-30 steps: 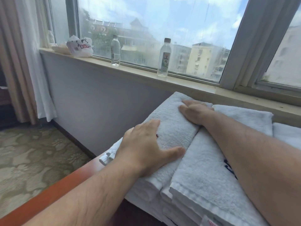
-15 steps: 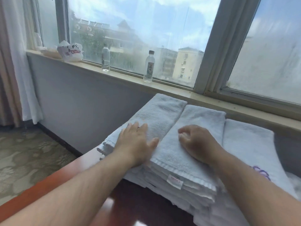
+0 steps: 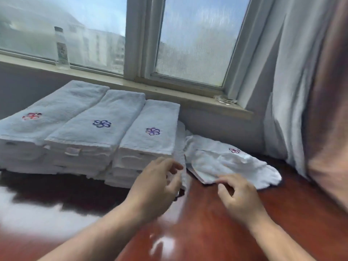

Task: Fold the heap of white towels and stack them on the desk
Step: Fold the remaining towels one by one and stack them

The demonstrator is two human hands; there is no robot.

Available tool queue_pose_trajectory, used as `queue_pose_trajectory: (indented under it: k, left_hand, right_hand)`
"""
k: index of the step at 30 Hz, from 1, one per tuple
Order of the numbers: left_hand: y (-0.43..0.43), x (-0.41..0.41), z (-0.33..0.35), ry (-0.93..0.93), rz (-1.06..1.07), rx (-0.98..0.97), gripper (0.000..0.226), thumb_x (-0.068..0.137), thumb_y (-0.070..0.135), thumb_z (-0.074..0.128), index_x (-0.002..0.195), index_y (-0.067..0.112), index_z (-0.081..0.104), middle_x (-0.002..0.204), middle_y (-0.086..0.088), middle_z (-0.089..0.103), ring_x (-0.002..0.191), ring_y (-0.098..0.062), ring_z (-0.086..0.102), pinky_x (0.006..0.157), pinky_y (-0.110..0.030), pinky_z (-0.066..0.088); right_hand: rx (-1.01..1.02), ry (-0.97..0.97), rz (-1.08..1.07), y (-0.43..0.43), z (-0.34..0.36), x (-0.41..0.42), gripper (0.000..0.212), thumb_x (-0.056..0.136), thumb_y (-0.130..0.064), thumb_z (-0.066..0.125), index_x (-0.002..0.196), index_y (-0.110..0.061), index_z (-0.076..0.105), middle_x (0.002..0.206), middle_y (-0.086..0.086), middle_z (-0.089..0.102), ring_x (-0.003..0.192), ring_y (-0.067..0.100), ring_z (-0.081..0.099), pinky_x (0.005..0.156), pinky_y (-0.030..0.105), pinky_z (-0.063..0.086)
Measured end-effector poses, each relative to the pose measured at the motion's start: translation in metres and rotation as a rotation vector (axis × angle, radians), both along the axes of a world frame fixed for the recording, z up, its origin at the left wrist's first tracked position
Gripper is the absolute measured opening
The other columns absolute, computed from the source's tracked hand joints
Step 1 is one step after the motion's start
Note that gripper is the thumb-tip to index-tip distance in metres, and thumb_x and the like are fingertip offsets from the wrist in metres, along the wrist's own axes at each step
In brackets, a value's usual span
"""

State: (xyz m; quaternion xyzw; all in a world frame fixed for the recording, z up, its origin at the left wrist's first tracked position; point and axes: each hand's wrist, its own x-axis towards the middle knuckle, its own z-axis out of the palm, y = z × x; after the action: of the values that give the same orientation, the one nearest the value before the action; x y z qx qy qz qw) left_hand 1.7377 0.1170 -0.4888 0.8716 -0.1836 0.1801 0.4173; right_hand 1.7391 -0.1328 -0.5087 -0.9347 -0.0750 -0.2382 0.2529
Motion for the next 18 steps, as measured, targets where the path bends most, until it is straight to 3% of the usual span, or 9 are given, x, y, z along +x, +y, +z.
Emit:
queue_pose_trajectory:
  k: [5, 8, 10, 14, 16, 18]
  left_hand:
    - [-0.070, 0.003, -0.031, 0.120, -0.098, 0.009, 0.015, 0.093, 0.027, 0.058, 0.105, 0.035, 0.064, 0.094, 0.017, 0.060, 0.085, 0.000, 0.055, 0.080, -0.018, 0.041]
    - [-0.100, 0.015, -0.051, 0.183, -0.109, -0.003, 0.020, 0.093, 0.022, 0.059, 0.110, 0.029, 0.066, 0.097, 0.015, 0.060, 0.087, 0.002, 0.056, 0.075, -0.008, 0.038]
    - [-0.117, 0.026, -0.059, 0.202, -0.095, -0.014, 0.025, 0.092, 0.024, 0.060, 0.116, 0.027, 0.066, 0.103, 0.015, 0.059, 0.092, 0.001, 0.055, 0.079, -0.006, 0.039]
    - [-0.147, 0.057, -0.071, 0.163, -0.015, 0.002, 0.032, 0.092, 0.031, 0.064, 0.124, 0.026, 0.065, 0.119, 0.009, 0.058, 0.114, -0.012, 0.051, 0.100, -0.030, 0.044]
    - [-0.158, 0.069, -0.076, 0.117, 0.046, 0.041, 0.037, 0.092, 0.039, 0.062, 0.128, 0.031, 0.061, 0.126, 0.012, 0.057, 0.120, -0.013, 0.046, 0.105, -0.034, 0.040]
    - [-0.166, 0.082, -0.078, 0.023, 0.047, 0.097, 0.039, 0.090, 0.041, 0.062, 0.128, 0.031, 0.060, 0.128, 0.012, 0.056, 0.122, -0.014, 0.045, 0.103, -0.033, 0.039]
  right_hand:
    - [0.105, 0.047, -0.181, -0.065, -0.029, -0.023, 0.019, 0.084, -0.004, 0.071, 0.090, -0.020, 0.077, 0.095, -0.010, 0.070, 0.097, 0.011, 0.064, 0.087, 0.014, 0.039]
    - [0.153, 0.049, -0.209, -0.087, -0.046, -0.019, 0.021, 0.085, -0.005, 0.069, 0.096, -0.022, 0.075, 0.096, -0.011, 0.068, 0.092, 0.005, 0.061, 0.082, 0.001, 0.035]
    - [0.204, 0.079, -0.219, -0.094, -0.055, -0.009, 0.021, 0.087, -0.008, 0.068, 0.099, -0.025, 0.071, 0.097, -0.012, 0.067, 0.091, 0.001, 0.061, 0.080, 0.005, 0.040]
    - [0.290, 0.087, -0.235, -0.102, -0.059, 0.031, 0.022, 0.089, -0.014, 0.067, 0.108, -0.023, 0.068, 0.100, -0.010, 0.066, 0.092, 0.000, 0.060, 0.075, 0.001, 0.038]
    - [0.299, 0.075, -0.264, -0.106, -0.060, 0.049, 0.018, 0.090, -0.022, 0.066, 0.107, -0.027, 0.066, 0.097, -0.014, 0.065, 0.089, 0.002, 0.059, 0.071, 0.001, 0.037]
    - [0.286, 0.071, -0.302, -0.112, -0.058, 0.067, 0.003, 0.092, -0.030, 0.062, 0.093, -0.032, 0.064, 0.085, -0.017, 0.065, 0.080, -0.001, 0.059, 0.067, 0.009, 0.039]
